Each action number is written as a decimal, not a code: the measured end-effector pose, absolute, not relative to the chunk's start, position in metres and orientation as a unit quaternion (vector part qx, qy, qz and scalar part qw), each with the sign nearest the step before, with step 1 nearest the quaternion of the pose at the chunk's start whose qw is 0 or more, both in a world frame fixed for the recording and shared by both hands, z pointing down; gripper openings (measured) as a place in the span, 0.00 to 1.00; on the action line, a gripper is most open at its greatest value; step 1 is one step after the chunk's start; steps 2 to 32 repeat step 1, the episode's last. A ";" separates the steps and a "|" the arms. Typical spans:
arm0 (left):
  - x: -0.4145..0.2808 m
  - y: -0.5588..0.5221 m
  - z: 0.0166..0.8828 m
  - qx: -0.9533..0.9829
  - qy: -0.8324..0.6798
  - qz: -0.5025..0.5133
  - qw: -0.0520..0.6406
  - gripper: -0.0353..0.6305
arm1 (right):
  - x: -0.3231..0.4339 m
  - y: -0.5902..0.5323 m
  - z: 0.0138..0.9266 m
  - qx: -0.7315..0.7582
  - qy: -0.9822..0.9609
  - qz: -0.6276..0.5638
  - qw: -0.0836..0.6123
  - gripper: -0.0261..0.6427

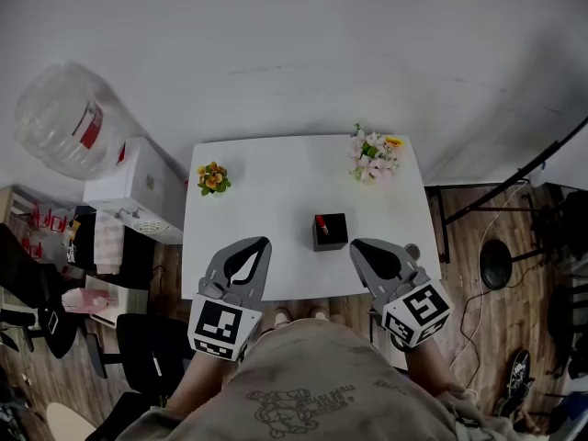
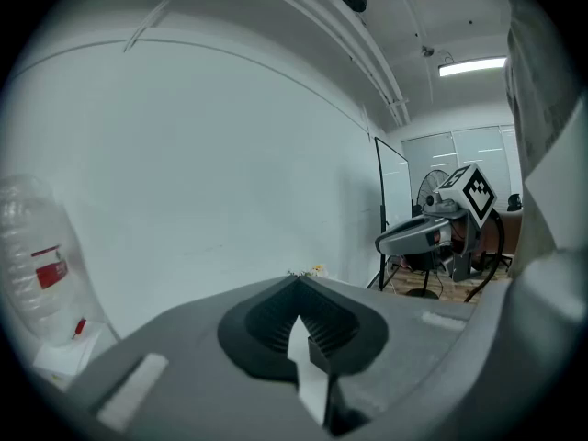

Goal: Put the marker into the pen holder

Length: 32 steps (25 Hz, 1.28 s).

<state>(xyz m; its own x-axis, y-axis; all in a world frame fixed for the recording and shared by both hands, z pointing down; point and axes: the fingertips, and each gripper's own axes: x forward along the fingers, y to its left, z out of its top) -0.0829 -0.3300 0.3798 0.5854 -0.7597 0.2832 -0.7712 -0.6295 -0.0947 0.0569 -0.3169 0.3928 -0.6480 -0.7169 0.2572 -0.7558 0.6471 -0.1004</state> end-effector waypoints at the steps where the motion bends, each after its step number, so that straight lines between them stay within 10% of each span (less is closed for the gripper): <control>1: -0.082 -0.330 0.380 0.891 -0.429 0.150 0.019 0.06 | 0.057 -0.316 0.393 0.408 -0.902 0.100 0.098 0.08; 32: -0.082 -0.330 0.380 0.891 -0.429 0.150 0.019 0.06 | 0.057 -0.316 0.393 0.408 -0.902 0.100 0.098 0.08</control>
